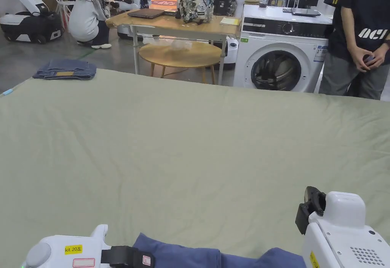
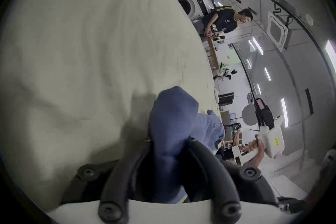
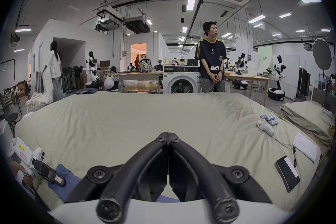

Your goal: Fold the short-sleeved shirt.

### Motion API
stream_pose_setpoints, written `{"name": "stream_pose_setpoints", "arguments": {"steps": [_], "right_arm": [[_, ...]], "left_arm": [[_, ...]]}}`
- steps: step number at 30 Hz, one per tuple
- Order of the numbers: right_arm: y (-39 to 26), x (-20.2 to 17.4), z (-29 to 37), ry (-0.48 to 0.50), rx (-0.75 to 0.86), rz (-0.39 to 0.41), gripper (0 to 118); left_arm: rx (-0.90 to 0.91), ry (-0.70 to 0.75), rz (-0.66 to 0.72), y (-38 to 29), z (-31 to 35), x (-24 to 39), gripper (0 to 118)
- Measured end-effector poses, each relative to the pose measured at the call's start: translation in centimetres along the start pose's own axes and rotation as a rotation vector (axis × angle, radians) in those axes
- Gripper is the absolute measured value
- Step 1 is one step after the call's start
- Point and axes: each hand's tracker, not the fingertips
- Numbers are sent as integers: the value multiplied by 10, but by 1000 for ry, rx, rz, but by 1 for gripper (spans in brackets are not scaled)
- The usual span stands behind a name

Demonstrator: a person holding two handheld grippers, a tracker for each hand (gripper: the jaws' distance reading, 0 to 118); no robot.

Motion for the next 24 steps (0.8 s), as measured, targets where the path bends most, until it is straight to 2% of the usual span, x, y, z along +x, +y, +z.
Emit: {"name": "stream_pose_setpoints", "arguments": {"steps": [6, 11, 18, 20, 24], "right_arm": [[0, -2, 0, 3, -2, 9, 0], [2, -4, -1, 9, -1, 13, 0], [5, -12, -5, 31, 3, 21, 0], [6, -14, -5, 38, 5, 21, 0], [6, -18, -6, 51, 7, 21, 0]], "left_arm": [[41, 0, -48, -17, 19, 49, 7], [94, 47, -113, 1, 52, 50, 7], [192, 270, -171, 20, 139, 71, 7], [207, 362, -189, 20, 151, 84, 7], [196, 452, -197, 15, 149, 118, 7]]}}
